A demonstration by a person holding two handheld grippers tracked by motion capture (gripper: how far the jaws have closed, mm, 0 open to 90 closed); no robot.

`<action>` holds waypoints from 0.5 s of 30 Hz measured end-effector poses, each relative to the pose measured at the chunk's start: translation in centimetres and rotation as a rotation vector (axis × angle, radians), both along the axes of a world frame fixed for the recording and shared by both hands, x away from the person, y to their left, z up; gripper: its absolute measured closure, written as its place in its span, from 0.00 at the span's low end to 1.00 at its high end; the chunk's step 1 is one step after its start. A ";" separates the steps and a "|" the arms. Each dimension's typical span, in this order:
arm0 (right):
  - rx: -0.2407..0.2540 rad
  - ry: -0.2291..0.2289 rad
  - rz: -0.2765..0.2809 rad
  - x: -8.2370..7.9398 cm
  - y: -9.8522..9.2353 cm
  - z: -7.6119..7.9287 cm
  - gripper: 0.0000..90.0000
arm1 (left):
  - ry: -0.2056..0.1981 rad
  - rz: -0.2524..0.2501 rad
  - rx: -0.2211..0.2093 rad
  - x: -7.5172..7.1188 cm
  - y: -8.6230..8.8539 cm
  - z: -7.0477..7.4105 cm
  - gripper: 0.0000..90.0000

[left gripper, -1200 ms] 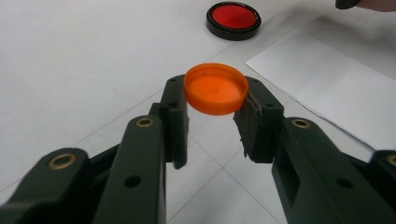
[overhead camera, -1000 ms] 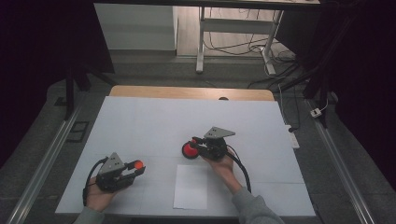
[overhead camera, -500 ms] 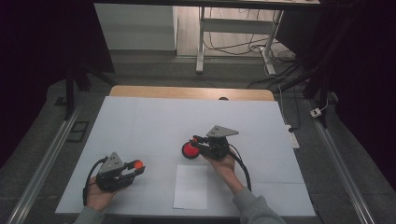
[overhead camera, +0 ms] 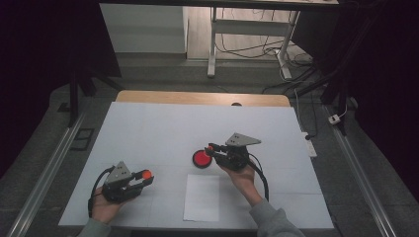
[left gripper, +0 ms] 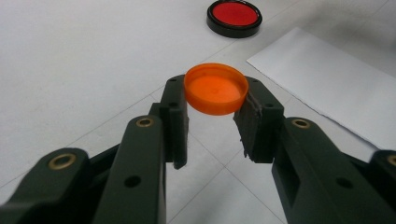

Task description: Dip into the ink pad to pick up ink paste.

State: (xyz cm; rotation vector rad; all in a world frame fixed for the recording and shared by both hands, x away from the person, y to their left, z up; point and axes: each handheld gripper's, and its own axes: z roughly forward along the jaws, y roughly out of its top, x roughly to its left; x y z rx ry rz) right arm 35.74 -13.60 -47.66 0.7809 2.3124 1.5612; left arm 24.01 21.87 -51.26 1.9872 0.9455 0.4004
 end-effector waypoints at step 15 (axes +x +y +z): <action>-0.001 -0.018 0.020 -1.1 -0.8 1.0 0.81 | -0.009 0.003 0.010 -0.1 0.0 0.1 0.73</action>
